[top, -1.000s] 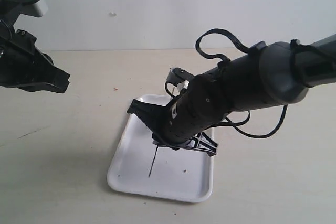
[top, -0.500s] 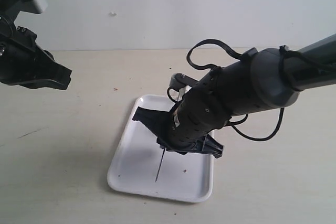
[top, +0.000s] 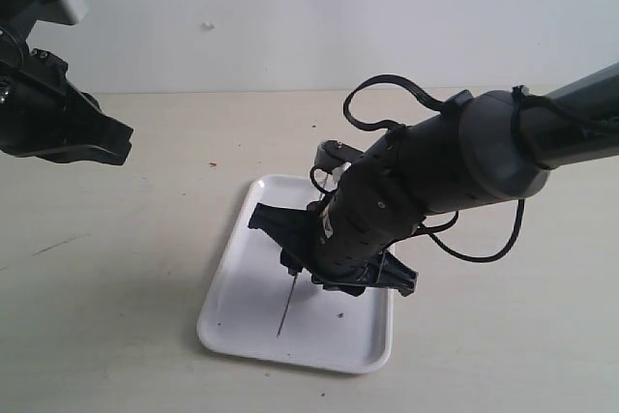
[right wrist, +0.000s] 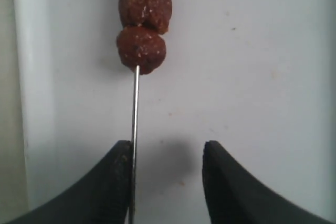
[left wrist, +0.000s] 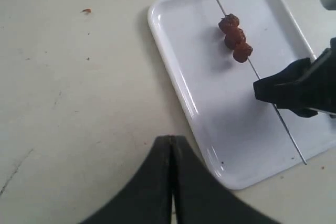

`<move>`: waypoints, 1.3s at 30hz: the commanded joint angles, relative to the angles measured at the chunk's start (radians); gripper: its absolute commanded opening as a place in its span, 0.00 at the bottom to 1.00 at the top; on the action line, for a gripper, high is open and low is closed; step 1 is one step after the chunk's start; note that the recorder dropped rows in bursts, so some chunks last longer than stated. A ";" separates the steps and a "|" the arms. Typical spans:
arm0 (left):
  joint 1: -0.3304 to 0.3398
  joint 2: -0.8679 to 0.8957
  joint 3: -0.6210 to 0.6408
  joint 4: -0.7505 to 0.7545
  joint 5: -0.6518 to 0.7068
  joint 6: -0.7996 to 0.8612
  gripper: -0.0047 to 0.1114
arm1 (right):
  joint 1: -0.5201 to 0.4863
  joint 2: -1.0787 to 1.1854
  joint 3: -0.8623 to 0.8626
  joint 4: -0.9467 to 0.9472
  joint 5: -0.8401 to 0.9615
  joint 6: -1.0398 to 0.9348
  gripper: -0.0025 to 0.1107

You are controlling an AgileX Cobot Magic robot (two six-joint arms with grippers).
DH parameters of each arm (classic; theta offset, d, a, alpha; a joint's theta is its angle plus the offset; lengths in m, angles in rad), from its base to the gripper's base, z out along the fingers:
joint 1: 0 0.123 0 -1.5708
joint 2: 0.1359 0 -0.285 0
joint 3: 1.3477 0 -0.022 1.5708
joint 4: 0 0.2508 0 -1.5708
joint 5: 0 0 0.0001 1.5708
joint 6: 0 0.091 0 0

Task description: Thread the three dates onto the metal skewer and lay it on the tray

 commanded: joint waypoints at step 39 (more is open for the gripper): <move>0.004 -0.242 0.067 -0.009 -0.063 -0.001 0.04 | 0.125 -0.484 0.140 -0.243 0.298 -0.206 0.02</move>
